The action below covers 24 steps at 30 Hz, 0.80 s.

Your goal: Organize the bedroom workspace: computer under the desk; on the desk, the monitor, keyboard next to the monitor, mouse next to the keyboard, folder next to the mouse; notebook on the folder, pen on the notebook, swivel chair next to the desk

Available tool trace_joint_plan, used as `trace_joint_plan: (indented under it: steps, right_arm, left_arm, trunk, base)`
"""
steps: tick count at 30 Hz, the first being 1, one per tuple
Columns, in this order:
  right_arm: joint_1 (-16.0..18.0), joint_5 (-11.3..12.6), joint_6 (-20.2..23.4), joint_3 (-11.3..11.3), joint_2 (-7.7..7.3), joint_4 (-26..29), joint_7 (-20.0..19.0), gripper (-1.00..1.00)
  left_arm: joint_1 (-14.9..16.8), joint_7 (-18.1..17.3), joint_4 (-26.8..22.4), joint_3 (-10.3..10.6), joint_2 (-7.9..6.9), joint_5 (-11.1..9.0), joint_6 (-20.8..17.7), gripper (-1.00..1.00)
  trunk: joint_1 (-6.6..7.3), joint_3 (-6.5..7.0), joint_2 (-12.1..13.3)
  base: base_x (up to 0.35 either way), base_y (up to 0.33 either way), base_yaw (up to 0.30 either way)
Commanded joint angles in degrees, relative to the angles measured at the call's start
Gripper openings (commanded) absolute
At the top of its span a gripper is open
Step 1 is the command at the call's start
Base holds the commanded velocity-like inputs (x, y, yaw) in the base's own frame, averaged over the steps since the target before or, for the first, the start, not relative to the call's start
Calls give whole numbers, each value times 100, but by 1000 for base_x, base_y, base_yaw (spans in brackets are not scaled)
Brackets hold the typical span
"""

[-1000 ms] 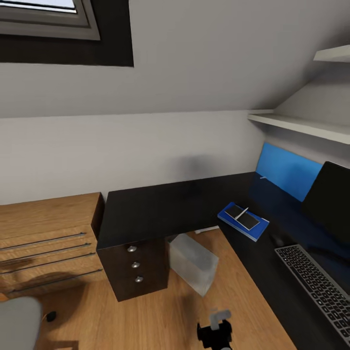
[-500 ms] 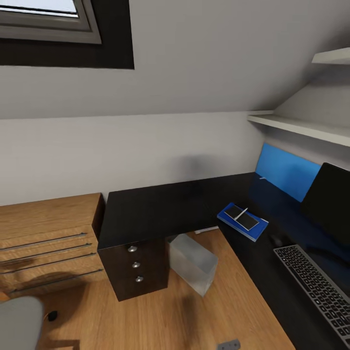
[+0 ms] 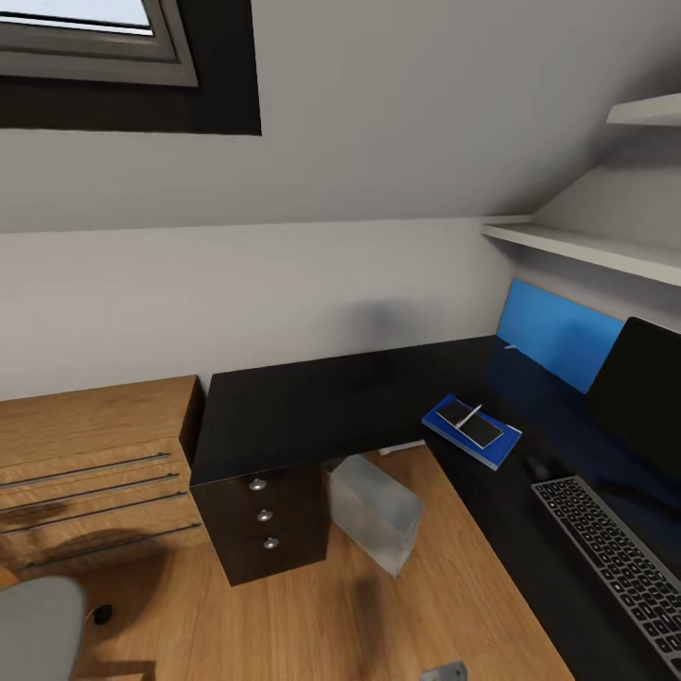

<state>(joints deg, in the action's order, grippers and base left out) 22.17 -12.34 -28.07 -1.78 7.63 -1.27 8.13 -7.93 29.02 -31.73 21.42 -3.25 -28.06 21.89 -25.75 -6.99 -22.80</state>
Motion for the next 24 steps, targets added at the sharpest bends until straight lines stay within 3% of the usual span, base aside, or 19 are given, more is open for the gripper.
trace_joint_plan:
  steps: [1,4,9,10,14,21,24]
  right_arm:
    - [7,-51,-49,-15,2,-14,58,100]
    - [-8,-49,-241,-15,5,-14,67,100]
    - [-23,-49,-433,-15,-1,-14,96,100]
    - [-25,-49,-479,-15,0,-14,124,100]
    - [-27,-49,-602,-15,1,-14,309,100]
    - [-61,-58,-932,-19,10,-14,832,100]
    - [-88,-63,-971,-20,10,-14,877,100]
  left_arm:
    - [2,33,5,48,-7,-55,11,100]
    - [-2,-107,160,47,-11,-94,-286,100]
    - [6,-526,275,47,-33,-431,-914,100]
    - [9,-643,290,47,-39,-580,-1038,100]
    - [47,-797,308,47,-68,-808,-1190,100]
    - [78,-865,315,47,-88,-919,-1248,100]
    - [80,-869,316,47,-88,-925,-1248,100]
  trunk:
    - [-4,-11,-12]
    - [-4,-11,-12]
    - [-4,-11,-12]
    - [-4,-11,-12]
    - [-4,-8,-12]
    - [-4,24,-12]
    - [-4,48,-12]
  base:
    - [0,0,0]
    - [0,0,24]
    - [0,0,179]
    - [0,0,239]
    - [0,0,255]
    - [0,0,224]
    - [0,0,120]
